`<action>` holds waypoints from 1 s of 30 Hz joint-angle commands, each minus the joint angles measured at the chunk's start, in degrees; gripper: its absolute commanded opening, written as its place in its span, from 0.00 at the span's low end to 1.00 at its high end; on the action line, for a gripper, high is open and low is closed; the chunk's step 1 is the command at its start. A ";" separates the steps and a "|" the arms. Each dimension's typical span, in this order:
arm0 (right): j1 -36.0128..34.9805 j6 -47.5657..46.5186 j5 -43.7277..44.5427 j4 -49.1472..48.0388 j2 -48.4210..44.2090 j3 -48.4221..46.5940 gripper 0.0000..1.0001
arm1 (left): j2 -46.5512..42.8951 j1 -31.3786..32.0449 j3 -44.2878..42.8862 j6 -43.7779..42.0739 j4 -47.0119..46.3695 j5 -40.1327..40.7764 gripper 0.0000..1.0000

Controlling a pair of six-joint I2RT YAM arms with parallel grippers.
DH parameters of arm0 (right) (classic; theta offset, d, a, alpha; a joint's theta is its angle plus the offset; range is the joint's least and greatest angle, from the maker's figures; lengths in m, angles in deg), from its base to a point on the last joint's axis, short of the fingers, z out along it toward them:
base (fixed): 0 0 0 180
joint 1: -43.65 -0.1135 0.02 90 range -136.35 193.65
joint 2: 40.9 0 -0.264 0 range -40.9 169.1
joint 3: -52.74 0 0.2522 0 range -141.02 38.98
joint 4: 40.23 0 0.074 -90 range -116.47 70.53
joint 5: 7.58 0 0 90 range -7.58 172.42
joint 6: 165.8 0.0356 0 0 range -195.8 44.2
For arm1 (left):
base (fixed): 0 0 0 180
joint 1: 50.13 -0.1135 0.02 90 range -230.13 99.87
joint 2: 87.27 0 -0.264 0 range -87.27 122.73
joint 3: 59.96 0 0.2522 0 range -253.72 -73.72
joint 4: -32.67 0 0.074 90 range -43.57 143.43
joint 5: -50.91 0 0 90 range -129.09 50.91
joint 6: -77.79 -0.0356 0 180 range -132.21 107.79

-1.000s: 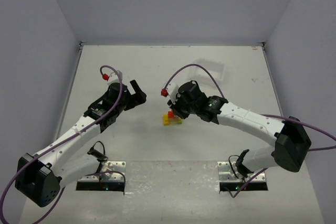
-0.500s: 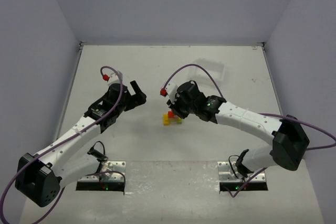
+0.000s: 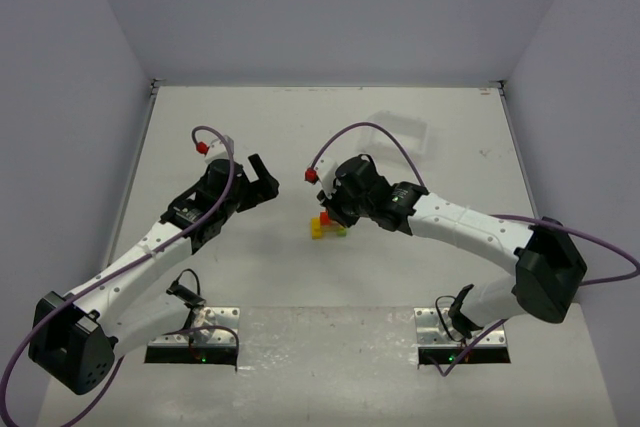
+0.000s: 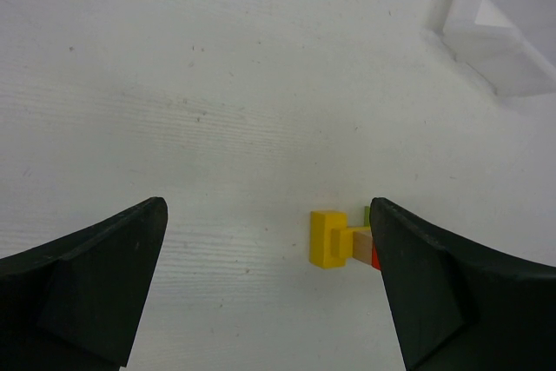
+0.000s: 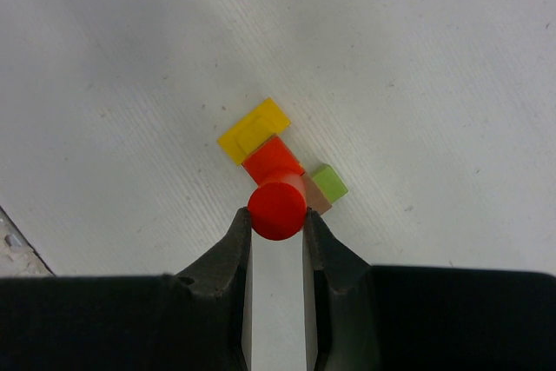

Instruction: Build the wood block tower

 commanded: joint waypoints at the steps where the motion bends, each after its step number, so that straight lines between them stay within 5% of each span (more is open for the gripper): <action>1: -0.17 0.76 0.51 -2.30 0.14 -2.30 0.11 | -0.94 -0.75 0.75 -0.99 -3.18 -0.13 1.00; 6: -0.17 1.07 0.13 -2.13 -0.06 -2.24 0.20 | -0.94 -0.75 0.98 -1.28 -3.71 -0.72 1.00; 14: -0.09 1.74 1.13 -2.02 -0.12 -2.32 0.50 | -1.23 -0.75 1.26 -1.59 -4.10 -0.96 1.00; 21: -0.17 2.23 0.96 -2.23 -1.24 -2.33 0.60 | -1.69 -0.75 1.42 -1.71 -4.44 -1.39 1.00; 23: -0.17 2.52 0.66 -2.27 -1.62 -2.51 0.68 | -1.78 -0.75 1.51 -1.75 -4.40 -1.26 1.00; 25: -0.17 3.09 0.44 -2.36 -2.43 -2.72 0.95 | -1.91 -0.75 1.47 -1.75 -4.28 -0.91 1.00; 26: -0.17 3.59 0.31 -2.32 -3.10 -2.81 0.99 | -1.95 -0.75 1.38 -1.71 -4.14 -0.78 1.00; 30: -0.17 6.16 -0.04 -1.63 -7.42 -3.22 0.99 | -2.44 -0.92 1.34 -1.75 -3.74 -0.22 1.00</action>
